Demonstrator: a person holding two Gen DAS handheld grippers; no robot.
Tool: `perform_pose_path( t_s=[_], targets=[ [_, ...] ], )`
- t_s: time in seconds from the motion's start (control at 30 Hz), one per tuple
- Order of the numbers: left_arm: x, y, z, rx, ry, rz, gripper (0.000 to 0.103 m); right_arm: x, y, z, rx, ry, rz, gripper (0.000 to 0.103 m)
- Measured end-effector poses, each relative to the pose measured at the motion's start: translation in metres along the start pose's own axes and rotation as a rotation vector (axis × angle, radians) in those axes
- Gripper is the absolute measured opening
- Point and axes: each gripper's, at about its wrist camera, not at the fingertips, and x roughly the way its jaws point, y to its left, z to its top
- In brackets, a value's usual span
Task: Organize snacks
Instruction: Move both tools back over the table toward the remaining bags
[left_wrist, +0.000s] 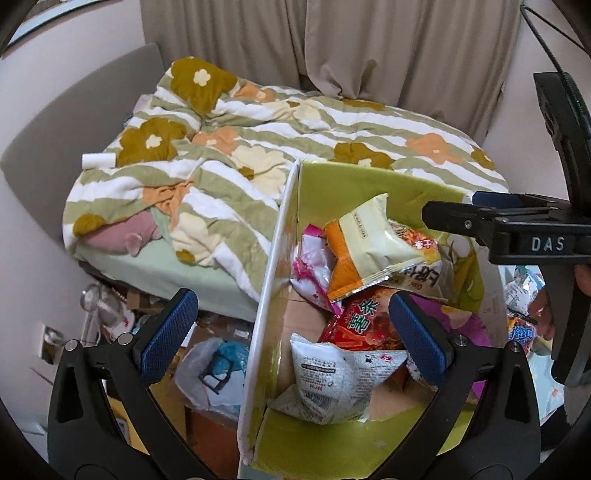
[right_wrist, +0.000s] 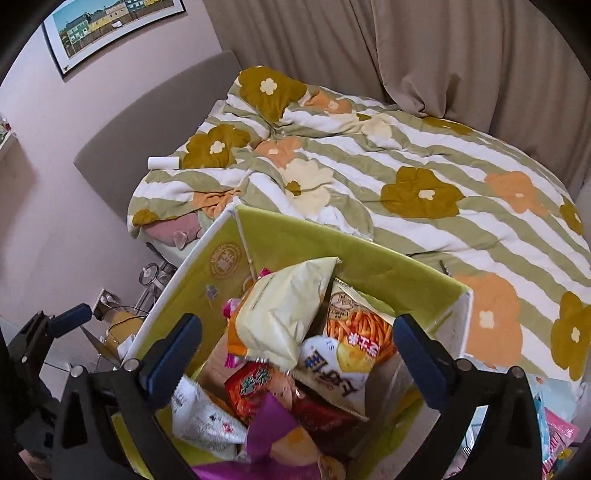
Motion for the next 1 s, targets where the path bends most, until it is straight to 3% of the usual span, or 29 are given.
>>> perform_pose_path(
  t_s=[0.3, 0.5, 0.6, 0.73, 1.0],
  targets=[
    [-0.046, -0.022, 0.01, 0.063, -0.087, -0.048, 0.103, -0.076, 0.007, -0.014, 0.02, -0.124, -0.021, 0.103],
    [-0.061, -0.061, 0.014, 0.136, -0.104, -0.174, 0.103, -0.134, -0.015, -0.043, 0.122, -0.173, -0.086, 0.103],
    [-0.068, -0.091, 0.009, 0.191, -0.113, -0.232, 0.103, -0.162, -0.034, -0.063, 0.186, -0.203, -0.094, 0.103],
    [-0.073, -0.133, -0.001, 0.252, -0.105, -0.283, 0.103, -0.194, -0.06, -0.091, 0.243, -0.226, -0.173, 0.103],
    [-0.078, -0.231, -0.034, 0.345, -0.06, -0.339, 0.103, -0.243, -0.127, -0.151, 0.336, -0.266, -0.285, 0.103]
  ],
)
